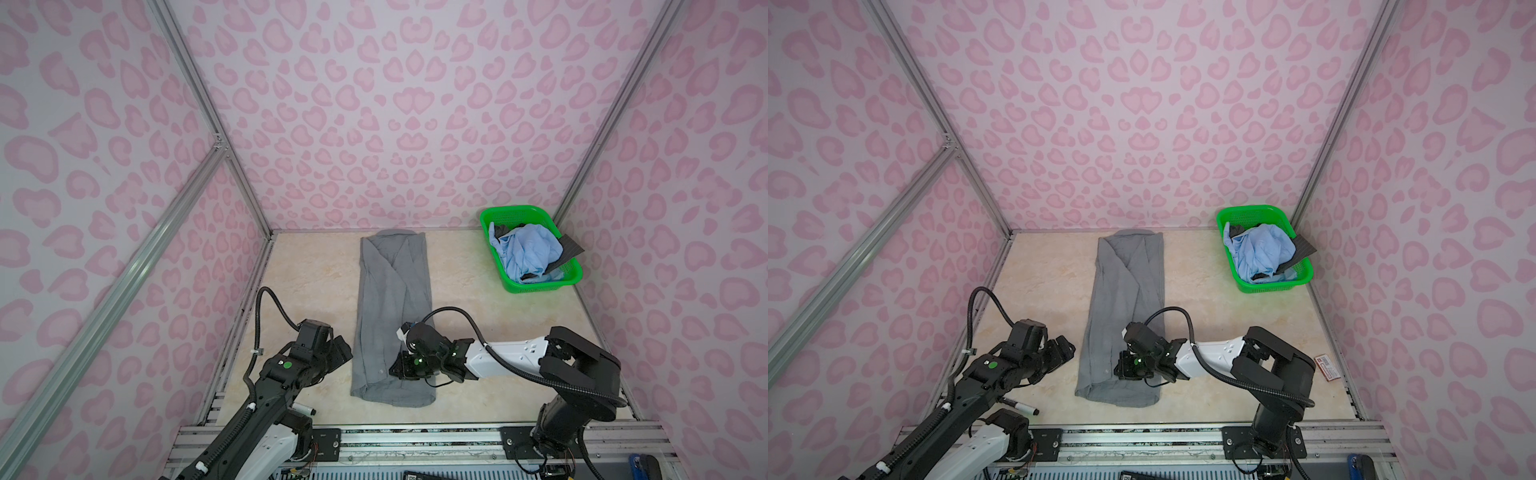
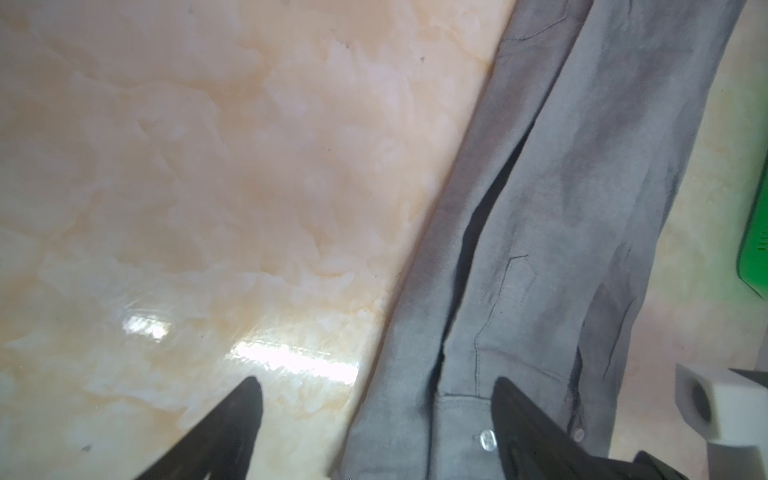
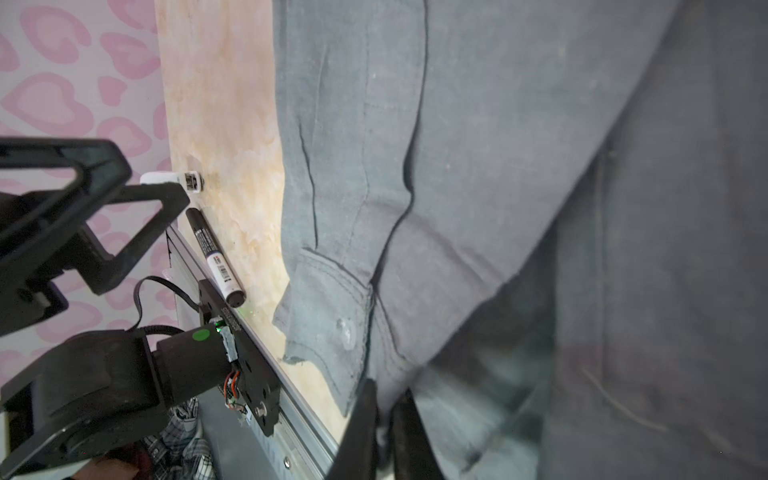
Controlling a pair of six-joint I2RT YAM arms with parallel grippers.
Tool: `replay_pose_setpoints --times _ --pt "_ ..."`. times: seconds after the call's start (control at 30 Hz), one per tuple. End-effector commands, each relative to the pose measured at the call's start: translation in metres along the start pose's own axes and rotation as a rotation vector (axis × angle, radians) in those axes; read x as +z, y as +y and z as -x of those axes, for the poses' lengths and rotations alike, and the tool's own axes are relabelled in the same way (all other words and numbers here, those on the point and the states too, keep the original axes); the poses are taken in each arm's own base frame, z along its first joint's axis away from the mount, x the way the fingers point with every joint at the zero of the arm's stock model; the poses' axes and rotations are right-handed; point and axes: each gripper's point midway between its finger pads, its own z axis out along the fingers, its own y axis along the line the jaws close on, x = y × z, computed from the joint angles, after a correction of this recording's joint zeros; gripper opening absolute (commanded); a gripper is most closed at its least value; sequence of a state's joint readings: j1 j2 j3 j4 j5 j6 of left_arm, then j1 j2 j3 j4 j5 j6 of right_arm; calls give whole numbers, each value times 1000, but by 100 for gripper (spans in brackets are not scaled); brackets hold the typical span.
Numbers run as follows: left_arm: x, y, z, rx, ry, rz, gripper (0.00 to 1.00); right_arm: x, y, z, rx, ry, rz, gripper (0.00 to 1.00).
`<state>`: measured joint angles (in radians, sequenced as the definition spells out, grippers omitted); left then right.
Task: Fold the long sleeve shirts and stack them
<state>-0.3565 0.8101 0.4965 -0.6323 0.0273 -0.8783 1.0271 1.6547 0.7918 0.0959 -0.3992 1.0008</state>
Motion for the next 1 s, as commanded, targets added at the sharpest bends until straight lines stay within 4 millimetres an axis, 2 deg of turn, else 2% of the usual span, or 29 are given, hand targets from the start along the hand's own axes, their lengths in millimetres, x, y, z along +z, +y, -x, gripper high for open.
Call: replay_pose_setpoints --times 0.0,0.13,0.23,0.37,0.5,0.57,0.63,0.7,0.87,0.97 --pt "4 -7 -2 24 30 -24 88 -22 -8 13 -28 -74 -72 24" --pt "11 -14 -10 49 66 -50 88 -52 1 18 -121 -98 -134 36" --pt "10 -24 -15 91 71 -87 89 -74 -4 22 -150 -153 -168 49" --pt "18 -31 -37 159 133 -110 89 -102 -42 29 -65 -204 -217 61" --pt "29 -23 -51 184 171 -97 89 -120 -63 28 -59 -258 -253 62" --pt "35 -20 -57 187 191 -90 89 -118 -74 23 -23 -268 -245 57" --pt "37 -19 -58 194 194 -88 88 -111 -82 18 27 -255 -216 44" --pt "39 -20 -59 193 193 -89 87 -102 -75 17 36 -238 -160 35" --pt "44 -26 -63 194 212 -110 86 -79 -72 10 13 -143 -175 43" --pt "45 -30 -66 199 217 -126 85 -68 -78 7 18 -116 -194 39"
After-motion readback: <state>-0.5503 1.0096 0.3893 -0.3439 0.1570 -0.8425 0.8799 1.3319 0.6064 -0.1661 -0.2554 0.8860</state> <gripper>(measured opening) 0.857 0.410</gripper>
